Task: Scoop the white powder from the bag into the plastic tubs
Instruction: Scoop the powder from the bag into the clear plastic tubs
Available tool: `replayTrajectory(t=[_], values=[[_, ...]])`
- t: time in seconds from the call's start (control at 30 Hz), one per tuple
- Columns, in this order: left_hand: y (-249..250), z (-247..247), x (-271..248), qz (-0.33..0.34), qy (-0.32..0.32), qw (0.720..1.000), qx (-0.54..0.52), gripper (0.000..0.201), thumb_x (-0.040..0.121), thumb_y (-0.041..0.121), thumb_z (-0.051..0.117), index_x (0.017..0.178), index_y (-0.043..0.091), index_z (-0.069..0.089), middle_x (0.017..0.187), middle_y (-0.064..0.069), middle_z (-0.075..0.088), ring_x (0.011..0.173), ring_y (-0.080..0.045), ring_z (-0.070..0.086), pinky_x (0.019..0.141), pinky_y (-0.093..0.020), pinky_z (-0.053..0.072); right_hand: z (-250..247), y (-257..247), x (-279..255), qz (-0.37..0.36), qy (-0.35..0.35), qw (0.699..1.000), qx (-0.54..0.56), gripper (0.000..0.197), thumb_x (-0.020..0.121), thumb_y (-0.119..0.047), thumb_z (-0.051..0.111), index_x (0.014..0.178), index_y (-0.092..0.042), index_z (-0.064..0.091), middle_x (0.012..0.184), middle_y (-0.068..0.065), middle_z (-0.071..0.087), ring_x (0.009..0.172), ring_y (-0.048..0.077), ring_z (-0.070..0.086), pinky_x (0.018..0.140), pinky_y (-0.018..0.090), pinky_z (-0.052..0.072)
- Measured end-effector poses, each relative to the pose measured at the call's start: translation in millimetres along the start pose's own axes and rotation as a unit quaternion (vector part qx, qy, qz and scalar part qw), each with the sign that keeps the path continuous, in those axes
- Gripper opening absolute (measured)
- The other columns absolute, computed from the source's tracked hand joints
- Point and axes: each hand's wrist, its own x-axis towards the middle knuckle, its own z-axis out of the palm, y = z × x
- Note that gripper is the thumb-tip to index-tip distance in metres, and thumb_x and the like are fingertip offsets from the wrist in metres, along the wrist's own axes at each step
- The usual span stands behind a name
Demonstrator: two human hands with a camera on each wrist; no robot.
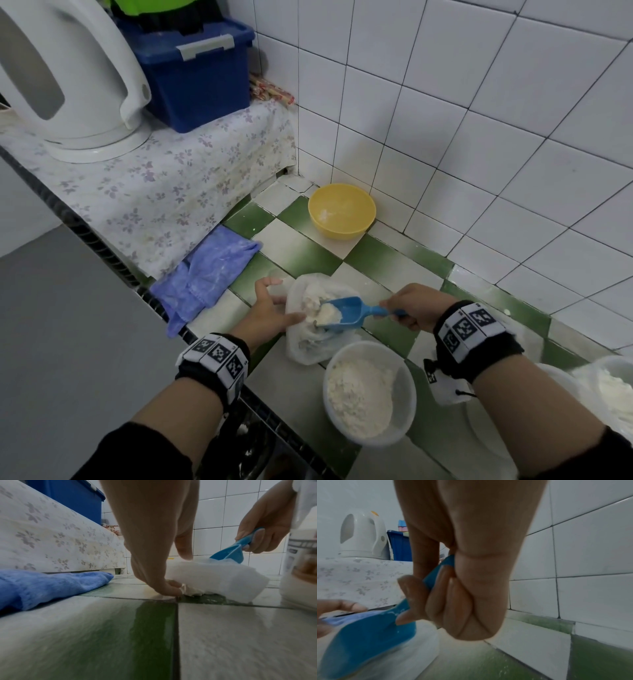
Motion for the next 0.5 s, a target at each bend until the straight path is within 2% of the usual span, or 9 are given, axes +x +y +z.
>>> replayTrajectory(t=[0.07, 0.13, 0.23, 0.3, 0.33, 0.37, 0.43, 0.5], values=[[-3, 0, -3, -0.021, -0.013, 1.0, 0.017, 0.072, 0.081, 0.007, 0.077, 0.124, 0.023, 0.021, 0.104, -0.008, 0.065, 0.099, -0.026, 0.066, 0.086, -0.043, 0.057, -9, -2, -5, -0.013, 0.004, 1.0, -0.009, 0.028, 0.095, -0.024, 0.053, 0.095, -0.002, 0.07, 0.063, 0.002, 0.049, 0.051, 0.011, 0.036, 0.05, 0.022, 0.031], [-5, 1, -3, -0.043, -0.034, 0.998, 0.024, 0.072, 0.082, 0.008, 0.077, 0.124, 0.022, 0.02, 0.1, -0.01, 0.069, 0.091, -0.023, 0.068, 0.075, -0.037, 0.059, -14, -8, -9, -0.03, 0.024, 0.999, -0.038, 0.027, 0.094, -0.026, 0.053, 0.095, -0.005, 0.071, 0.064, 0.002, 0.05, 0.053, 0.011, 0.038, 0.051, 0.022, 0.032], [-6, 5, 0, -0.038, -0.042, 0.996, 0.066, 0.068, 0.085, 0.006, 0.073, 0.124, 0.017, 0.019, 0.1, -0.013, 0.067, 0.078, -0.015, 0.063, 0.059, -0.021, 0.053, -10, -26, -16, -0.06, 0.058, 0.988, -0.132, 0.028, 0.094, -0.03, 0.053, 0.079, -0.013, 0.07, 0.064, -0.001, 0.052, 0.054, 0.011, 0.039, 0.052, 0.021, 0.033], [-7, 6, 3, -0.035, -0.037, 0.997, 0.066, 0.065, 0.086, 0.003, 0.071, 0.123, 0.017, 0.019, 0.107, -0.022, 0.066, 0.075, -0.016, 0.062, 0.052, -0.019, 0.051, 0, -38, -15, -0.071, 0.084, 0.973, -0.204, 0.033, 0.095, -0.031, 0.052, 0.067, -0.016, 0.062, 0.062, -0.002, 0.052, 0.053, 0.01, 0.041, 0.052, 0.02, 0.033], [-8, 6, 5, -0.034, -0.035, 0.997, 0.063, 0.065, 0.086, 0.003, 0.071, 0.122, 0.018, 0.019, 0.11, -0.026, 0.065, 0.076, -0.018, 0.062, 0.051, -0.021, 0.052, 4, -43, -13, -0.071, 0.094, 0.967, -0.227, 0.034, 0.095, -0.031, 0.051, 0.068, -0.015, 0.061, 0.063, -0.002, 0.054, 0.054, 0.01, 0.043, 0.052, 0.02, 0.034], [-8, 5, 7, -0.037, -0.03, 0.997, 0.065, 0.065, 0.086, 0.003, 0.071, 0.121, 0.019, 0.019, 0.109, -0.026, 0.064, 0.077, -0.021, 0.062, 0.053, -0.024, 0.053, 8, -45, -10, -0.068, 0.098, 0.963, -0.243, 0.032, 0.095, -0.03, 0.051, 0.074, -0.011, 0.065, 0.067, 0.0, 0.057, 0.056, 0.011, 0.045, 0.053, 0.02, 0.035], [-8, 2, 9, -0.044, -0.009, 0.997, 0.068, 0.062, 0.087, 0.003, 0.068, 0.121, 0.022, 0.02, 0.097, -0.019, 0.061, 0.075, -0.024, 0.06, 0.056, -0.033, 0.055, 11, -46, -5, -0.056, 0.107, 0.958, -0.258, 0.03, 0.094, -0.026, 0.052, 0.095, -0.001, 0.069, 0.079, 0.006, 0.06, 0.064, 0.015, 0.049, 0.058, 0.022, 0.039], [-4, -2, 10, -0.045, 0.026, 0.998, 0.045, 0.055, 0.091, 0.001, 0.062, 0.119, 0.024, 0.021, 0.089, -0.012, 0.054, 0.073, -0.024, 0.058, 0.056, -0.038, 0.055, 10, -44, -5, -0.037, 0.114, 0.958, -0.26, 0.029, 0.093, -0.023, 0.054, 0.104, 0.001, 0.067, 0.084, 0.008, 0.059, 0.066, 0.015, 0.049, 0.058, 0.021, 0.038]])
